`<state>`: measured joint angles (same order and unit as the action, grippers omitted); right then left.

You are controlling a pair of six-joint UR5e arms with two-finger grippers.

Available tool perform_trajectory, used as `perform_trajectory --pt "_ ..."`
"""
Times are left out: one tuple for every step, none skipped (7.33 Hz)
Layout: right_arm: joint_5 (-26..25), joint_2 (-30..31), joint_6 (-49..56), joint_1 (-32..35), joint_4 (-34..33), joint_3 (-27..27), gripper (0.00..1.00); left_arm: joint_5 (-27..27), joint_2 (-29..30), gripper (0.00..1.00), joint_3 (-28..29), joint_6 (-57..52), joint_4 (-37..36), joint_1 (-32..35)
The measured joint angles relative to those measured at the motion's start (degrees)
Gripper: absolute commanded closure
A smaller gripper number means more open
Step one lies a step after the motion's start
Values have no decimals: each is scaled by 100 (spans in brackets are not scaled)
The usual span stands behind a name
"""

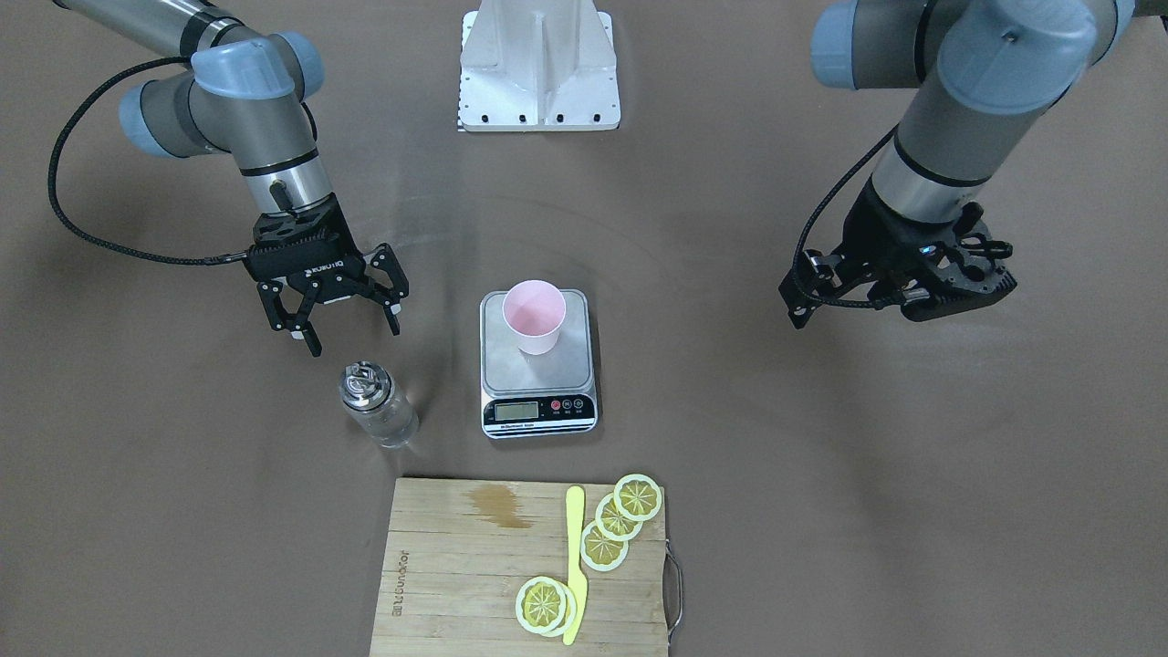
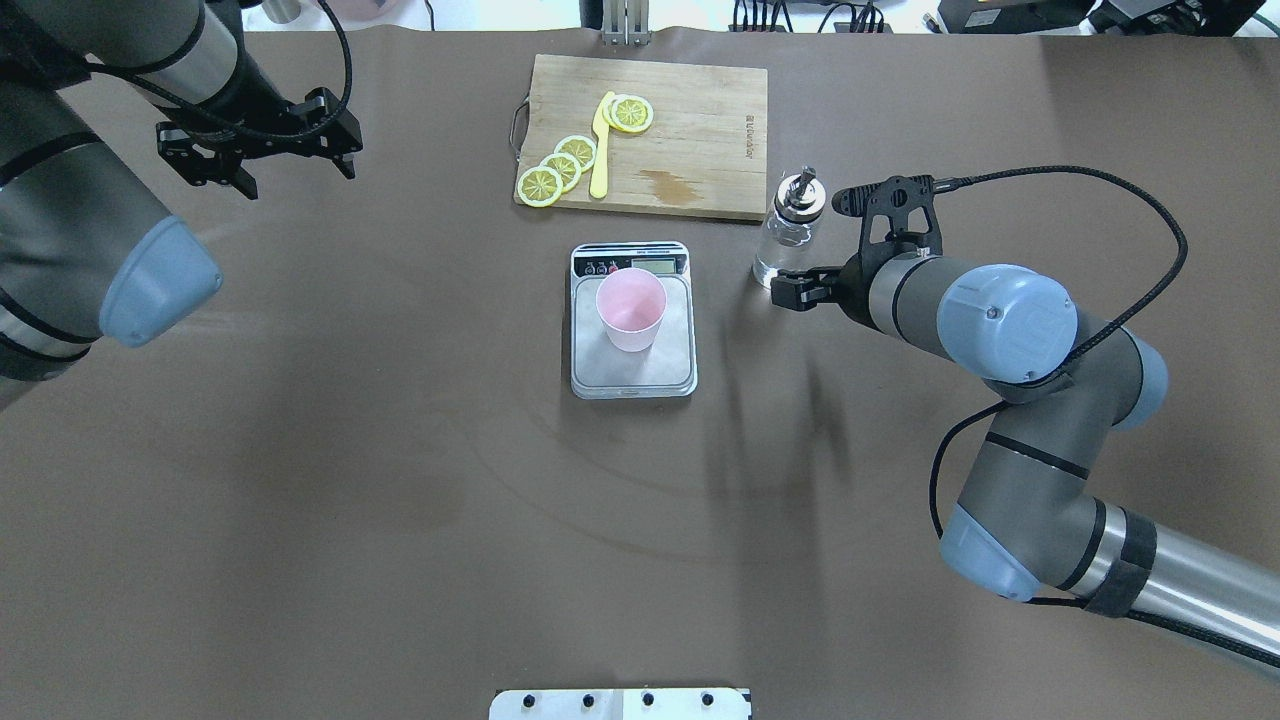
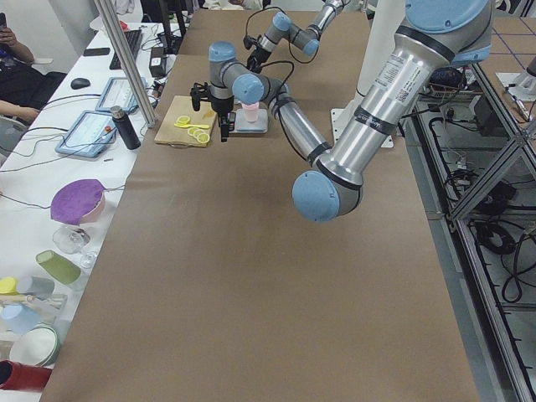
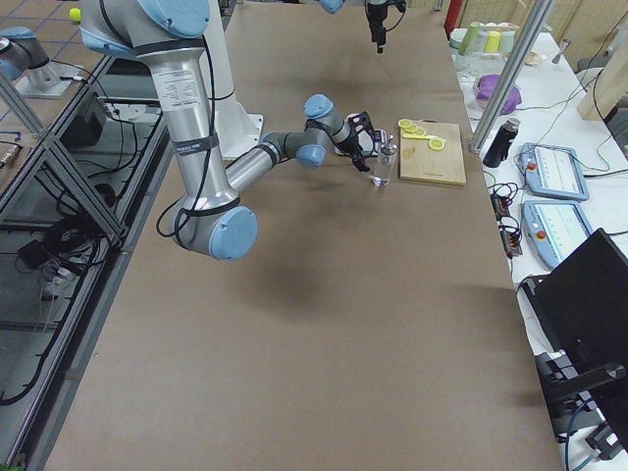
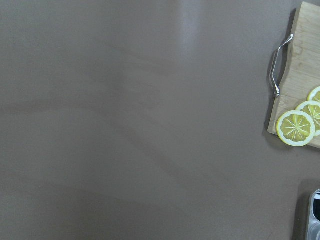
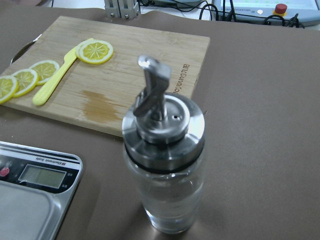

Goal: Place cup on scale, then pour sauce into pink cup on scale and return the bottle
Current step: 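Move the right gripper to the glass sauce bottle and grasp it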

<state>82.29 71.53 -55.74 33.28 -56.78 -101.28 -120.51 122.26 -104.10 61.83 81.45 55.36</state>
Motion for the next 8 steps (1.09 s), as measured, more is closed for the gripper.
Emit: perform_trajectory --pt "-285 11 0 -64 163 73 1 1 0 1 11 4 1 -6" --pt "-593 16 1 -169 494 265 1 1 0 1 28 1 2 -10" --pt "-830 16 5 -264 883 512 1 -1 -1 1 51 1 4 -11" --pt "-953 17 9 -316 1251 724 1 -2 -1 1 69 8 8 -14" --pt "-1028 17 18 -345 1529 881 1 -3 -1 1 80 12 10 -15" --pt "-1098 7 41 -363 1695 966 1 -5 -1 1 94 13 11 -16" --pt "-1181 -8 57 -379 1757 1001 1 -7 -1 1 112 13 13 -16" --pt "-1284 -28 68 -395 1774 1047 1 -7 -1 1 132 10 17 -17"
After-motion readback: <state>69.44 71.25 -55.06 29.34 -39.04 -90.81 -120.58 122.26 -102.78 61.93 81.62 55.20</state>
